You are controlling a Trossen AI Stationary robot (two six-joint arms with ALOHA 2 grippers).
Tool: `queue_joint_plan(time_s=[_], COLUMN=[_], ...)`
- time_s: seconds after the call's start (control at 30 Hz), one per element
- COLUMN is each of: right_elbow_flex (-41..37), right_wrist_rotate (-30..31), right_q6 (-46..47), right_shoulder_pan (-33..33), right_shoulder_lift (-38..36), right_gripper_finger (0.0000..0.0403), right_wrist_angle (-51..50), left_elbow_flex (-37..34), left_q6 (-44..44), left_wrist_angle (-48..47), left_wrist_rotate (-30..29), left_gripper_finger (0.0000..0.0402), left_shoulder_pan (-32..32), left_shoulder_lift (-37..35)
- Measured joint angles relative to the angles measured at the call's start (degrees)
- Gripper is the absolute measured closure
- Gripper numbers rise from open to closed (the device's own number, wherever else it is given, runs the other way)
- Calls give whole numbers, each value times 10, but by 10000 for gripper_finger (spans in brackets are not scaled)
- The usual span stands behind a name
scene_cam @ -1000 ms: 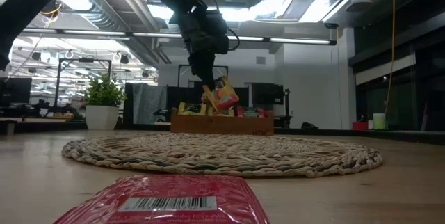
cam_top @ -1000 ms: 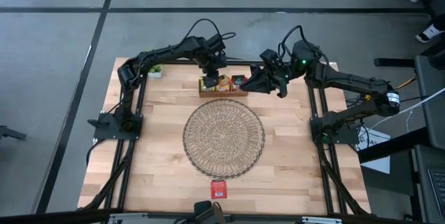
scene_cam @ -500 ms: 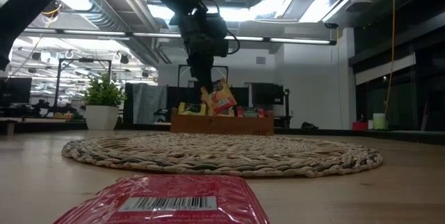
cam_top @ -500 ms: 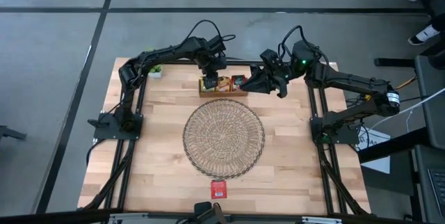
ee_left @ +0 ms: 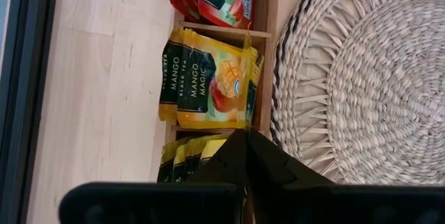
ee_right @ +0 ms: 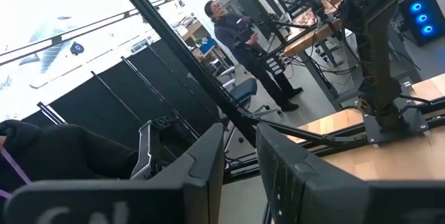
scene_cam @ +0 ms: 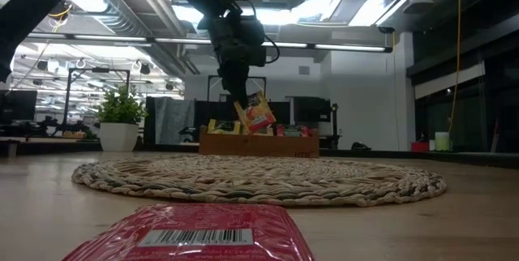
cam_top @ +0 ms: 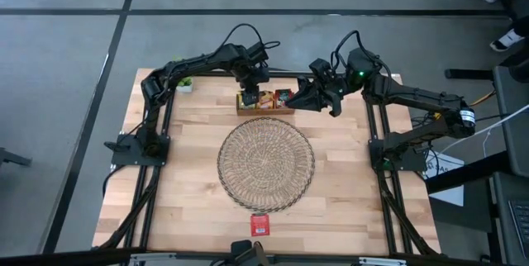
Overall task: Pick & Place Tea
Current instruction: Put the orange tea bag into the middle of the wooden organizer
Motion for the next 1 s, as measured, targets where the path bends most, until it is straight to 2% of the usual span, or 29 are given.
queue_joint_plan(time_s=[0.67,1.0], right_elbow_flex=[0,0], right_wrist_rotate=[0,0], right_q6=[-3,-3], right_shoulder_pan=[0,0], right_shoulder_lift=[0,0], right_gripper_finger=[315,315], right_wrist_angle=[0,0], left_elbow_flex=[-19,-19], left_q6=[-5,0], left_wrist_angle=[9,26], left_wrist_rotate=[-4,-4], left_gripper_finger=[399,355], left_shoulder_pan=[0,-4], left_shoulder_lift=[0,0])
